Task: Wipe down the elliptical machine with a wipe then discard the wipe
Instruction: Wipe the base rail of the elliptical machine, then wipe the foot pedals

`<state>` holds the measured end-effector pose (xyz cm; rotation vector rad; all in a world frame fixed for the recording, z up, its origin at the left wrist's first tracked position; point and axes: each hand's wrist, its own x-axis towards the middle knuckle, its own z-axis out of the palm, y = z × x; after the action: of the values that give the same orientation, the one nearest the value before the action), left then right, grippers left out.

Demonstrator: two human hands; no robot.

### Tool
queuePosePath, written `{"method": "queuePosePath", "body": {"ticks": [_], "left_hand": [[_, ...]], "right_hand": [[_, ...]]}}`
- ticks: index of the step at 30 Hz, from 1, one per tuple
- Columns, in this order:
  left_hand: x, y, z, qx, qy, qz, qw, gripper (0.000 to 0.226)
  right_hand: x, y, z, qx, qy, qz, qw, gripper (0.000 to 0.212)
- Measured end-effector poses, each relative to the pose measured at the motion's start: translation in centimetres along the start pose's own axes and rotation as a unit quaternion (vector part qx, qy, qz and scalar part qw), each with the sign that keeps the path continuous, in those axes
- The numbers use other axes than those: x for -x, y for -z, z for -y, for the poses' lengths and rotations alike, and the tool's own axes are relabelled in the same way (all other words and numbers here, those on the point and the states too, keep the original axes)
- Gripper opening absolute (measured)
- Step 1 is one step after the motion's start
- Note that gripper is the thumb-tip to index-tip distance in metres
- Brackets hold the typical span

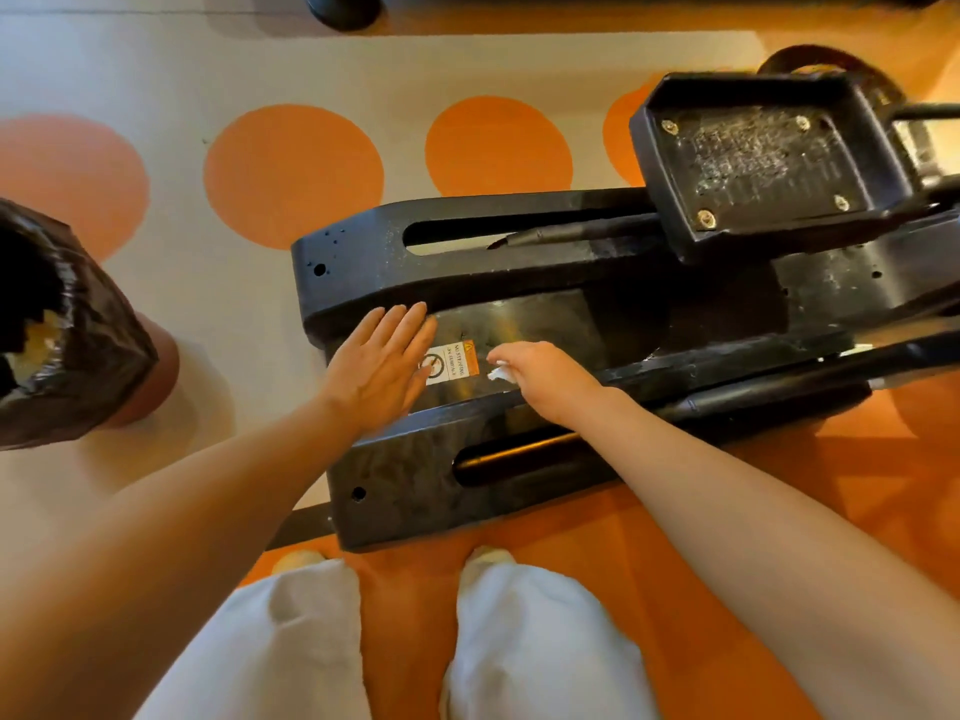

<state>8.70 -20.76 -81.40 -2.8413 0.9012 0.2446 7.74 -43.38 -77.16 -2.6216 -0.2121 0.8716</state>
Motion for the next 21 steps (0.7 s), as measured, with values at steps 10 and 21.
{"method": "queuePosePath", "body": {"ticks": [10,21], "left_hand": [[3.1,13.8,-2.1,0.051,-0.046,0.046,0.997,0.058],[5.7,22.4,-2.0,0.028,-0.123,0.074,0.989,0.06]], "right_hand": [[10.1,8.0,4.4,0.019,-0.039,-0.002,0.999,0.042],[18.4,12.7,8.4,0.013,-0.111,-0.04,0.993,0.035]]}}
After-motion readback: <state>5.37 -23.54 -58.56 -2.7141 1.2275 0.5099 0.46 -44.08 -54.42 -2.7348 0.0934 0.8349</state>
